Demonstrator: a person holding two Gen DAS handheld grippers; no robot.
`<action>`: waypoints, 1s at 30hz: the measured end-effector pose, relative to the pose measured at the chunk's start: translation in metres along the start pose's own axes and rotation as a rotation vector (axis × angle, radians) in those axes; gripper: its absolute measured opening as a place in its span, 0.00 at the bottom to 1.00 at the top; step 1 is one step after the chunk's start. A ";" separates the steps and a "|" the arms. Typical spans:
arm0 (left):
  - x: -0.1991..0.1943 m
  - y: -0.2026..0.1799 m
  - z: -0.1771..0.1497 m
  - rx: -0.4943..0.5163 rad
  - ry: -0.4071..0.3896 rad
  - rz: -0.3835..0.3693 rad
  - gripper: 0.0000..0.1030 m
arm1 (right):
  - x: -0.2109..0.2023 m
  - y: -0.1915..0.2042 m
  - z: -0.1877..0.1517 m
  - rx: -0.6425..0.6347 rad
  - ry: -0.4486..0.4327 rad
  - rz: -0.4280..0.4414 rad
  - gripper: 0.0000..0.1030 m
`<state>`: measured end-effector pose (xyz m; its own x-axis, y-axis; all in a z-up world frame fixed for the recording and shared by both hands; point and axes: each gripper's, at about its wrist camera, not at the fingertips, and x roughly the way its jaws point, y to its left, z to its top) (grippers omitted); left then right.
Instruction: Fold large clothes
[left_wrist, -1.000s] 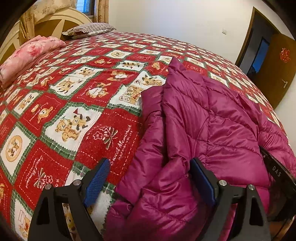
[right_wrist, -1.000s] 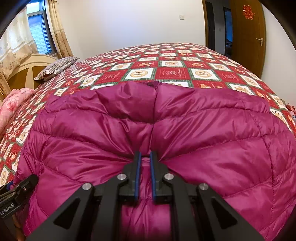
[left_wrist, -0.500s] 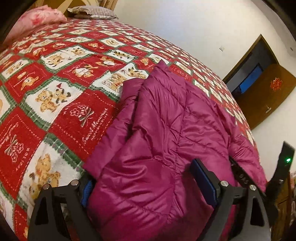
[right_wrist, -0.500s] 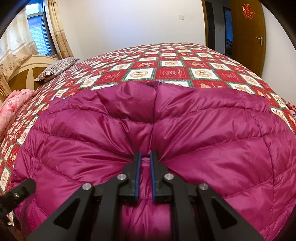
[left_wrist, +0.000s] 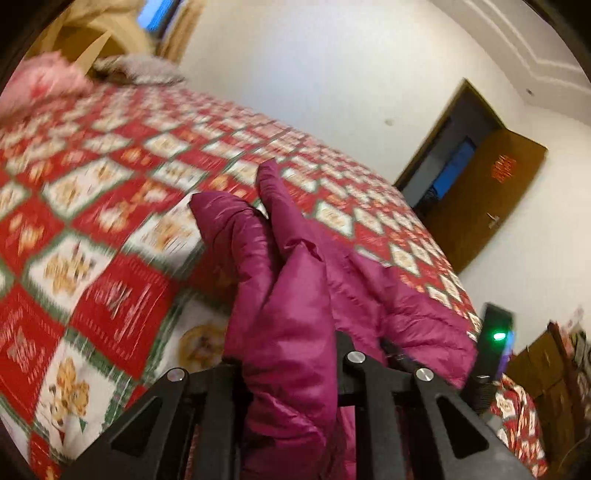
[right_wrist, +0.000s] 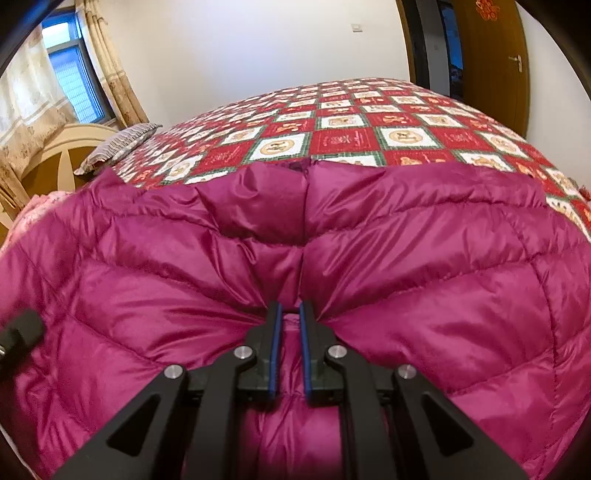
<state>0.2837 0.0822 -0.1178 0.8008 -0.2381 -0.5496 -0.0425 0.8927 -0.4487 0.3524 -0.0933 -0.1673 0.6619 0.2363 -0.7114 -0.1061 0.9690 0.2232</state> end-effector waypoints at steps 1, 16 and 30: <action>-0.003 -0.011 0.004 0.035 -0.010 -0.010 0.16 | 0.000 -0.002 0.000 0.010 0.001 0.011 0.10; -0.014 -0.138 0.000 0.453 -0.056 -0.163 0.16 | -0.027 -0.053 0.015 0.165 0.055 0.231 0.11; 0.025 -0.207 -0.057 0.682 0.058 -0.216 0.16 | -0.112 -0.156 -0.003 0.263 -0.064 0.090 0.16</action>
<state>0.2779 -0.1300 -0.0790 0.7154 -0.4398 -0.5429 0.5117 0.8589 -0.0214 0.2928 -0.2705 -0.1249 0.7050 0.3074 -0.6392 0.0244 0.8902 0.4550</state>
